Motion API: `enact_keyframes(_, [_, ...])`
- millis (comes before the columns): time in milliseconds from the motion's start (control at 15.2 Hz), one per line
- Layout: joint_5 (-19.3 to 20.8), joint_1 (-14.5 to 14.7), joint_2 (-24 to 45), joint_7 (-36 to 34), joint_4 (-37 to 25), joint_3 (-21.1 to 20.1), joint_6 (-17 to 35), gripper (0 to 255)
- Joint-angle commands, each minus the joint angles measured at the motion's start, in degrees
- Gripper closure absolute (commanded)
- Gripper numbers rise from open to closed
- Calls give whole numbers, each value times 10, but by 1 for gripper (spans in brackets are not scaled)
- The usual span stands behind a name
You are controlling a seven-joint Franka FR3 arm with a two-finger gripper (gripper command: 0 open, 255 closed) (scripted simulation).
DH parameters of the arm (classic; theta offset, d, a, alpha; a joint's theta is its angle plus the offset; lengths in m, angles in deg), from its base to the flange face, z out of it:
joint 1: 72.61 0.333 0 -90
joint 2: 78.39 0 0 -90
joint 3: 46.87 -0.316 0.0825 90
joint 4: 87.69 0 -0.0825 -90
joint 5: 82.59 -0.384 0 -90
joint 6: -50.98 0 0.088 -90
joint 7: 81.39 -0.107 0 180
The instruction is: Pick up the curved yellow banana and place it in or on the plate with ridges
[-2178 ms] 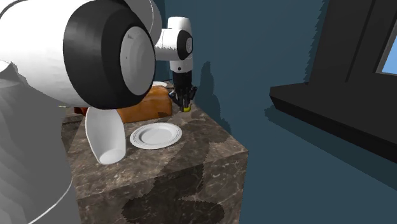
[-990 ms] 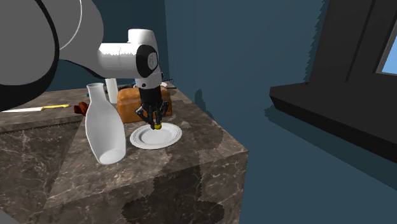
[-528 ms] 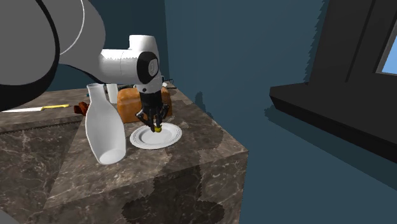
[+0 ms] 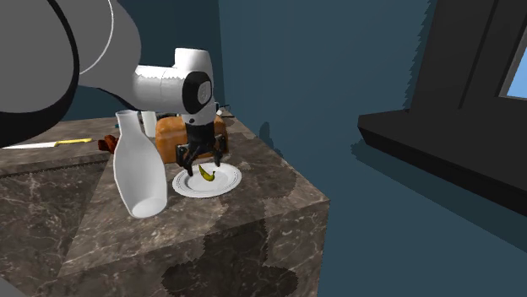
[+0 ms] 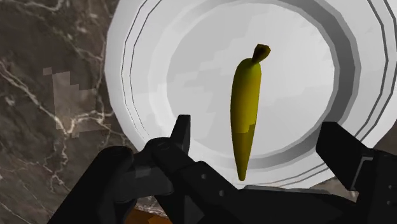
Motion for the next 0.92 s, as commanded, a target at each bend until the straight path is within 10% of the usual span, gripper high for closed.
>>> enact_keyframes(0, [42,0,7,0,6,-1,0,0])
enact_keyframes(858, [35,-5,-17,2,-49,-3,-78,0])
